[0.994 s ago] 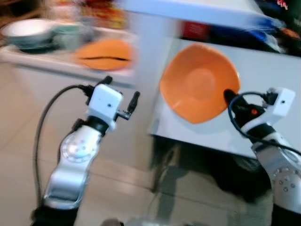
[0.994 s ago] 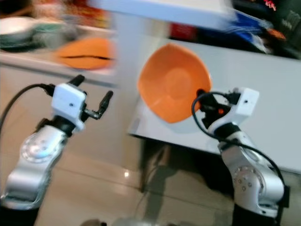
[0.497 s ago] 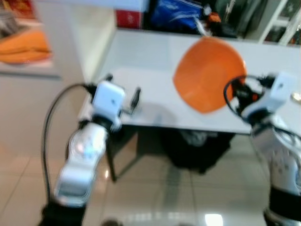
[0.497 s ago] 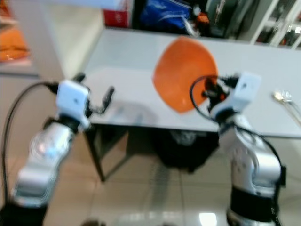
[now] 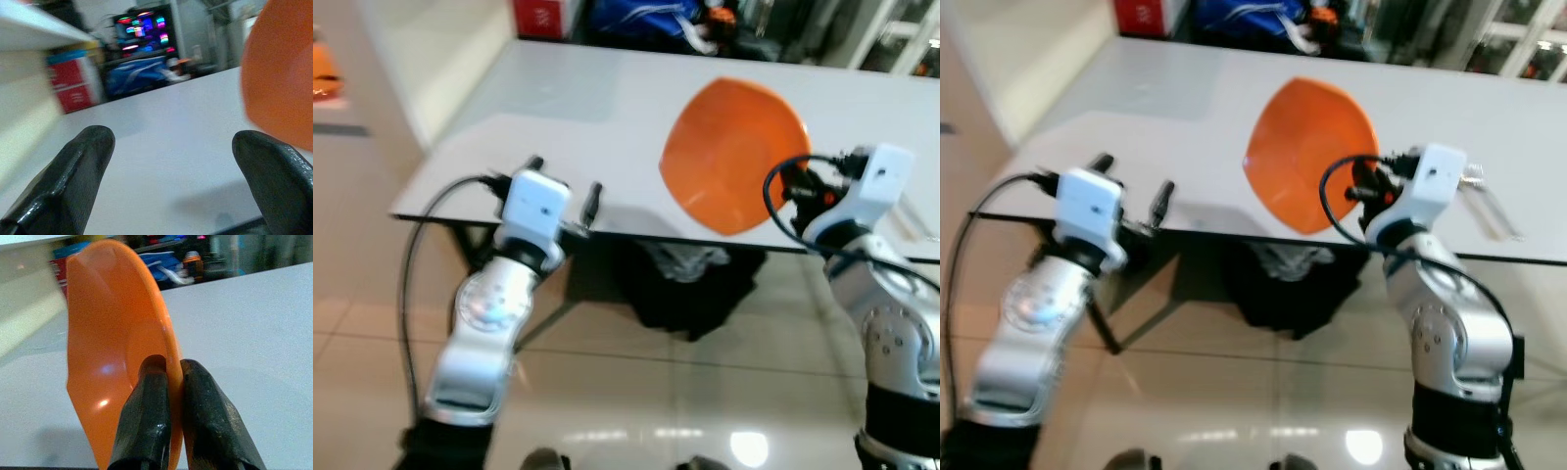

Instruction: Setting the table

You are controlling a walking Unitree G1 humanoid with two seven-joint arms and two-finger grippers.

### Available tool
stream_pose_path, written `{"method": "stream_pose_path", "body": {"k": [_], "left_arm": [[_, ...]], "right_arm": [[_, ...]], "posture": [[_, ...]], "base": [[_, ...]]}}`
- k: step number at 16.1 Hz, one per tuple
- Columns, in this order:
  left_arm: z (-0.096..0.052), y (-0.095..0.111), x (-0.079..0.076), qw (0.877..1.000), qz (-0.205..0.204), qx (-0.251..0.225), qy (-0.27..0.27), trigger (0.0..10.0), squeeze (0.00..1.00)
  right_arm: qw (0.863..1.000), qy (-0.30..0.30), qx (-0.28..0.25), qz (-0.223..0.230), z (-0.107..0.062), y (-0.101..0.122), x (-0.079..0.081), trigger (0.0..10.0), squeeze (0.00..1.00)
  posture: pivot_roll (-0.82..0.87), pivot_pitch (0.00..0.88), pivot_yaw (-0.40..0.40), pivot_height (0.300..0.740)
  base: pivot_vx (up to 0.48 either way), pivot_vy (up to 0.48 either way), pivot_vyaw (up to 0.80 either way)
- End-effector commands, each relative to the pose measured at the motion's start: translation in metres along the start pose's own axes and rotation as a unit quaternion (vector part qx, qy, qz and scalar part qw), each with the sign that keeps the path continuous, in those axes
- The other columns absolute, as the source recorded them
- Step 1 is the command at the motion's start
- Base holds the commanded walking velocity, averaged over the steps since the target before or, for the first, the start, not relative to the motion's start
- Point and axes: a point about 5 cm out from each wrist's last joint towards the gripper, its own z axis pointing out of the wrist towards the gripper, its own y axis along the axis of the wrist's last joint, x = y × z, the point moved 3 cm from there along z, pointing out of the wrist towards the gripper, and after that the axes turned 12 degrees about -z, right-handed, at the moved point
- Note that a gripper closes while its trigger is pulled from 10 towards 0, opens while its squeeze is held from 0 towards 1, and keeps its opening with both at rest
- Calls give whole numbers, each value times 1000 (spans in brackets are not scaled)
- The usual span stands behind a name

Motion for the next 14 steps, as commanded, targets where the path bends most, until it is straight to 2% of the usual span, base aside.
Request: {"method": "stream_pose_path", "body": {"k": [1,7,8,10,11,12,14], "left_arm": [[2,6,2,1000,8,-9,0,10000,0],[4,8,7,1000,11,-14,12,10000,0],[5,7,11,1000,-3,-5,24,10000,0],[7,6,19,999,5,6,41,10000,0],[7,4,23,999,13,14,41,10000,0],[8,6,25,999,12,9,38,10000,0],[7,9,23,999,12,6,31,10000,0]], "right_arm": [[1000,3,-30,4,-1,15,1,10000,0],[999,12,-33,10,2,15,8,10000,0],[999,10,-33,18,2,15,9,10000,0],[999,9,-30,31,2,14,12,10000,0],[999,15,-29,24,0,12,18,10000,0],[999,21,-34,-1,-3,9,24,10000,0],[999,17,-30,13,-5,1,28,10000,0]], "posture": [[-37,35,-32,740],[-29,12,-32,740],[-27,15,-32,740],[-15,22,-26,740],[-8,20,-18,740],[10,24,-21,740],[17,22,-24,740]], "base": [[0,-480,0],[0,-480,0],[0,0,0],[0,0,0],[0,0,0],[0,0,0],[270,0,0]]}}
